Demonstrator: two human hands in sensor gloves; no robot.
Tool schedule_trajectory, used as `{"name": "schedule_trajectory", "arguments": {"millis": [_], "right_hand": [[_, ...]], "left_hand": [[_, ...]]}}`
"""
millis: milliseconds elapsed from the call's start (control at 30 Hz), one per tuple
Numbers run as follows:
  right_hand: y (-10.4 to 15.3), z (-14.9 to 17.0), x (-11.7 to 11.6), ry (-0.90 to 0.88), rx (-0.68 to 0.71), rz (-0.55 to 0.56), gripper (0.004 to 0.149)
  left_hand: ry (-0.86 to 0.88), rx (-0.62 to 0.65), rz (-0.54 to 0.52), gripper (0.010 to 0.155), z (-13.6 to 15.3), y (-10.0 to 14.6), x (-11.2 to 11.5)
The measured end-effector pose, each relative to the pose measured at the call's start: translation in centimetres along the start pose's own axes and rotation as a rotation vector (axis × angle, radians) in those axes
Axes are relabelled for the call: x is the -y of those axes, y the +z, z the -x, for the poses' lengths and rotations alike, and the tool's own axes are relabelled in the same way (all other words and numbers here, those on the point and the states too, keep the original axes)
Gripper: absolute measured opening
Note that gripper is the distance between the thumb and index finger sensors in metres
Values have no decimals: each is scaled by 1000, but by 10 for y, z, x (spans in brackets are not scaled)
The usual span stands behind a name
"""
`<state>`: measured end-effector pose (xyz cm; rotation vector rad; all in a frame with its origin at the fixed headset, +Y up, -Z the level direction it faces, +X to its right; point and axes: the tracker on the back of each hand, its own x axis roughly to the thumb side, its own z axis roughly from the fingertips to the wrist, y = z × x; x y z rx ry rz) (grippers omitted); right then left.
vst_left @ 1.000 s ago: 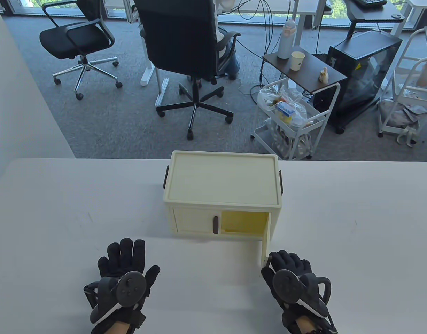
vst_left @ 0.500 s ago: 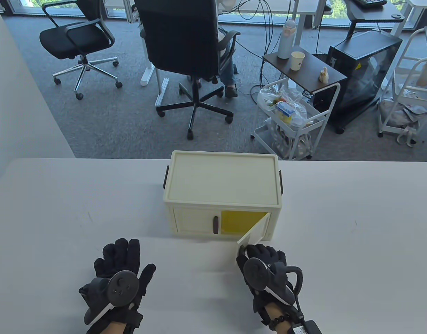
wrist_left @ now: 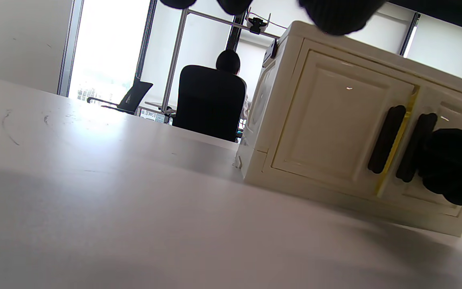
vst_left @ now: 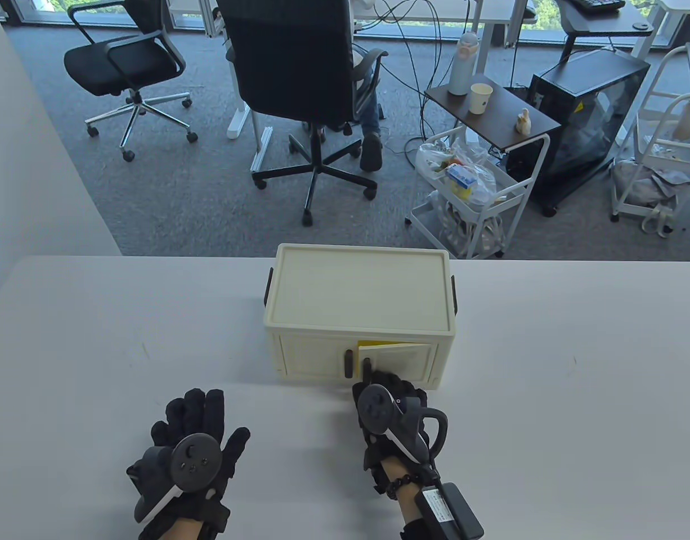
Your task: Close cabinet door
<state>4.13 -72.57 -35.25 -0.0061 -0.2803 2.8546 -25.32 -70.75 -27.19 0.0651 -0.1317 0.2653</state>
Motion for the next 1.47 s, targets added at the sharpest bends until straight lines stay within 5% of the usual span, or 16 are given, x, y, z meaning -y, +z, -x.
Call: {"name": "schedule_trajectory", "arguments": {"millis": [367,800,1000,1467], "right_hand": [[10,14,12,40,48,16,59],[73,88,69,273,241,86,72],[77,106,67,223,215,-35,79],[80,118,71,152,181,-64,82]], "left_hand": [[-1,-12,16,78,-1,0,0],[-89,18,-5,80,-17,4,-2],[-142,24,28,81,-23,4,5],[-177,18,51,80,-28,10,11]]}}
